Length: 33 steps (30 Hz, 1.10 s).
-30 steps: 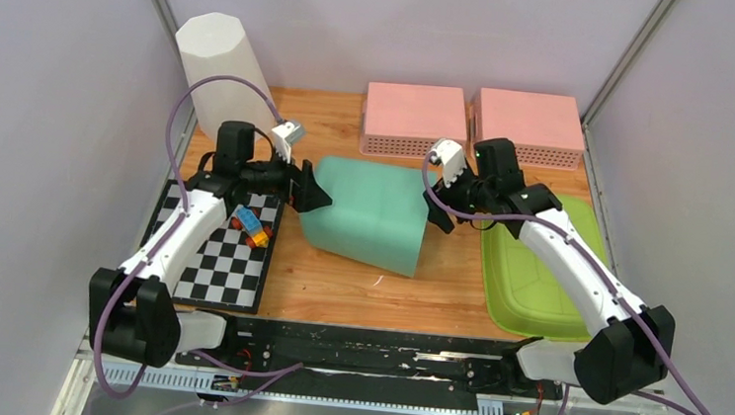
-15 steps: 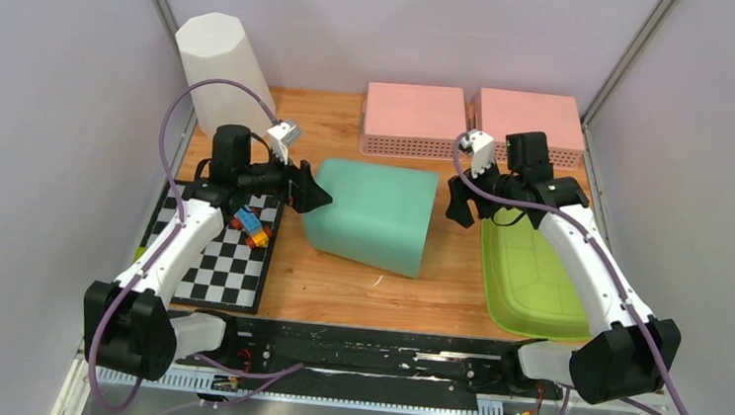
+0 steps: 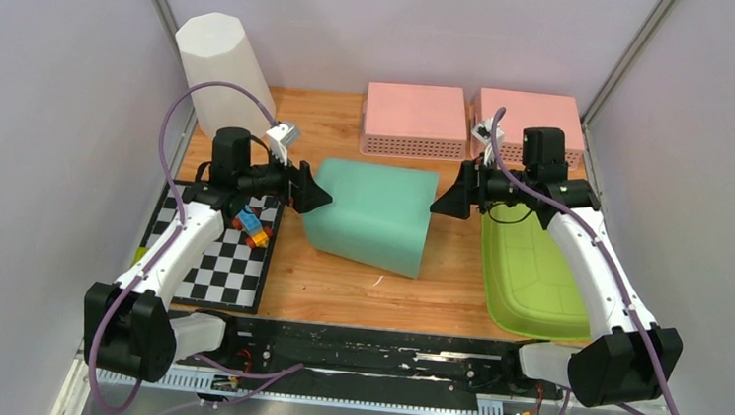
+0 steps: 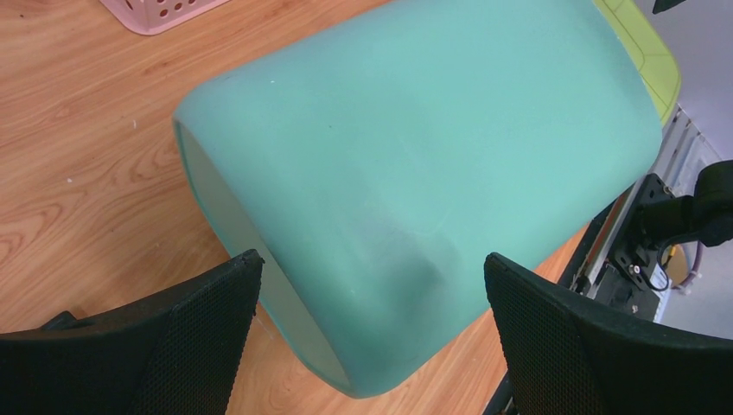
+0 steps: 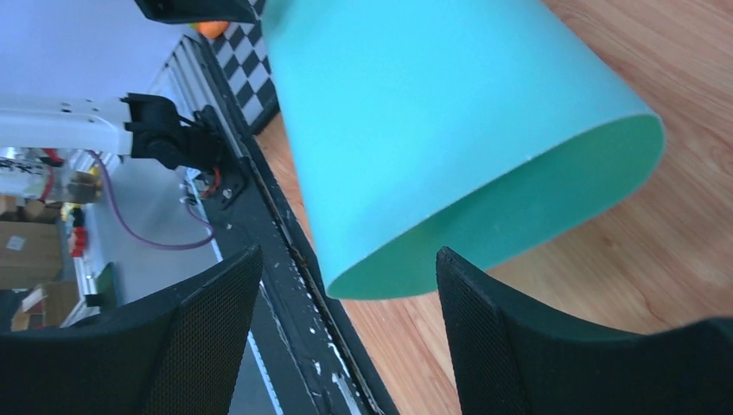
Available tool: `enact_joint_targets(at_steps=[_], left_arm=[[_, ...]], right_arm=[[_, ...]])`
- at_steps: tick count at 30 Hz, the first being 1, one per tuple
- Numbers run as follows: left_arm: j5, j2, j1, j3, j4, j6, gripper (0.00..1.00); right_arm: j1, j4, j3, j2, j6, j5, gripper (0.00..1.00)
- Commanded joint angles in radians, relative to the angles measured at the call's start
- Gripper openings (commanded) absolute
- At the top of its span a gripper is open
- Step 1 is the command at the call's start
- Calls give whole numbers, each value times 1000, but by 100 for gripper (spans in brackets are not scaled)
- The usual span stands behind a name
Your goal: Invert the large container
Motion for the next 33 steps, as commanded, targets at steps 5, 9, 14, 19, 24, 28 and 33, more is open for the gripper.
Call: enact_joint_targets(at_steps=[5, 9, 14, 19, 24, 28, 33], left_arm=[[10, 23, 18, 21, 27, -28, 100], [43, 37, 27, 4, 71, -73, 100], [61, 50, 27, -2, 90, -97, 100], [98, 78, 27, -1, 109, -131, 100], [106, 91, 27, 29, 76, -121, 100], [118, 84, 27, 50, 73, -137, 100], [131, 72, 27, 66, 76, -164, 100]], right_arm=[[-10, 116, -37, 62, 144, -92, 74], [-9, 123, -36, 90, 151, -96, 73], [3, 130, -33, 115, 157, -97, 73], [35, 135, -39, 134, 152, -86, 73], [55, 133, -29, 151, 147, -80, 73], [64, 123, -13, 169, 143, -74, 73], [89, 106, 9, 194, 129, -60, 73]])
